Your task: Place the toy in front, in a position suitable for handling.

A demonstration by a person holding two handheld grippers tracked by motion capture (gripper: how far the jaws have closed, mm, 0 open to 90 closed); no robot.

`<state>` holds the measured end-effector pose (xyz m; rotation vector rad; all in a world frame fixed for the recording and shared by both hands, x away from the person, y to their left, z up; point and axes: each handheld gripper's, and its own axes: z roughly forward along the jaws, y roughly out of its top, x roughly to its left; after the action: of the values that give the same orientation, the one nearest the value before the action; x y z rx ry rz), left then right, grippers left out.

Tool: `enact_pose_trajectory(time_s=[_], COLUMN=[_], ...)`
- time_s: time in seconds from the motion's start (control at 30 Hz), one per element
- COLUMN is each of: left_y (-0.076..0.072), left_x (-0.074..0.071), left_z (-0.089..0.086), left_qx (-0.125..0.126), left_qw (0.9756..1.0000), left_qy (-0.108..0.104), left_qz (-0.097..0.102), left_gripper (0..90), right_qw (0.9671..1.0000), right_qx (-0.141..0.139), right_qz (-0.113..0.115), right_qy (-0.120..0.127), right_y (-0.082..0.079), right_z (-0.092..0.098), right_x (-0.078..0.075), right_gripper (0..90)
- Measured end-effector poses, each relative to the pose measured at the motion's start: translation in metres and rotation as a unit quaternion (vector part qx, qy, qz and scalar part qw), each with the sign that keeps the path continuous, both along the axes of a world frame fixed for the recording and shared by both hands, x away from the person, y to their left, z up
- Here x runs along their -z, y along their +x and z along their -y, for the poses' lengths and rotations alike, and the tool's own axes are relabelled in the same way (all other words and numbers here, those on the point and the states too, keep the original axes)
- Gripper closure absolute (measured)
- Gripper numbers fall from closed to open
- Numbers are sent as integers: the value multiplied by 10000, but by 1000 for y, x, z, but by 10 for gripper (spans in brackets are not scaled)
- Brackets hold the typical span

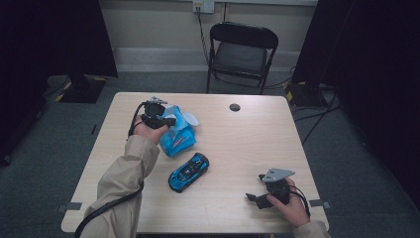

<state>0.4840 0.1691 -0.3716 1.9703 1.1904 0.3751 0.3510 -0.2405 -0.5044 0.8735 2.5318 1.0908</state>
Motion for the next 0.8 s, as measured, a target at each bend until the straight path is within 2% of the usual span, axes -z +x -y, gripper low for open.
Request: enact_pose_trajectory(time_s=[0.2,0.43,0.7,0.8], left_y=[-10,-20,-24,-26], left_x=[-9,-13,-23,-27], left_z=[3,8,8,11], left_qx=[141,267,335,379], left_qw=[9999,9996,9993,9992], left_qy=[-58,-21,-160,-136], left_qz=[11,41,74,43], left_gripper=[900,900,900,900], right_qw=[10000,10000,10000,10000], right_qx=[-1,-1,3,5], right_qz=[1,2,0,8], right_qy=[0,0,1,0], right_y=[0,0,0,0], right_z=[0,0,0,0], right_x=[0,0,0,0], right_gripper=[105,104,104,100])
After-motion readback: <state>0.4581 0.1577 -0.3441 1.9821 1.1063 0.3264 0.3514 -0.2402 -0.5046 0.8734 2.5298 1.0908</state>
